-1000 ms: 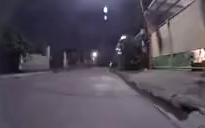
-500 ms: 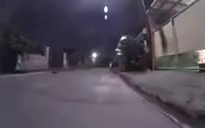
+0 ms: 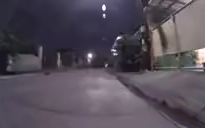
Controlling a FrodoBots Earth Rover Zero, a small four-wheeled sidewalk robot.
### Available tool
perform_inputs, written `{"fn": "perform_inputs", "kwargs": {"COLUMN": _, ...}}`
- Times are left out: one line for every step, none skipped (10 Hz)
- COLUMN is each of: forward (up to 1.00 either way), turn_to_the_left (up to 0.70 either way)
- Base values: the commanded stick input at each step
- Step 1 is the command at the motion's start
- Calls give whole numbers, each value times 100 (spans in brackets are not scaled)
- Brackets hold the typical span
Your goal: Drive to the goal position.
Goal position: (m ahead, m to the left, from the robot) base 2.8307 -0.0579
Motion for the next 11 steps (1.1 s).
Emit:
{"fn": "perform_inputs", "kwargs": {"forward": 70, "turn_to_the_left": 0}}
{"fn": "perform_inputs", "kwargs": {"forward": 70, "turn_to_the_left": 0}}
{"fn": "perform_inputs", "kwargs": {"forward": 70, "turn_to_the_left": 0}}
{"fn": "perform_inputs", "kwargs": {"forward": 70, "turn_to_the_left": 0}}
{"fn": "perform_inputs", "kwargs": {"forward": 70, "turn_to_the_left": 0}}
{"fn": "perform_inputs", "kwargs": {"forward": 70, "turn_to_the_left": 0}}
{"fn": "perform_inputs", "kwargs": {"forward": 70, "turn_to_the_left": 0}}
{"fn": "perform_inputs", "kwargs": {"forward": 70, "turn_to_the_left": 0}}
{"fn": "perform_inputs", "kwargs": {"forward": 70, "turn_to_the_left": 0}}
{"fn": "perform_inputs", "kwargs": {"forward": 70, "turn_to_the_left": 0}}
{"fn": "perform_inputs", "kwargs": {"forward": 70, "turn_to_the_left": 0}}
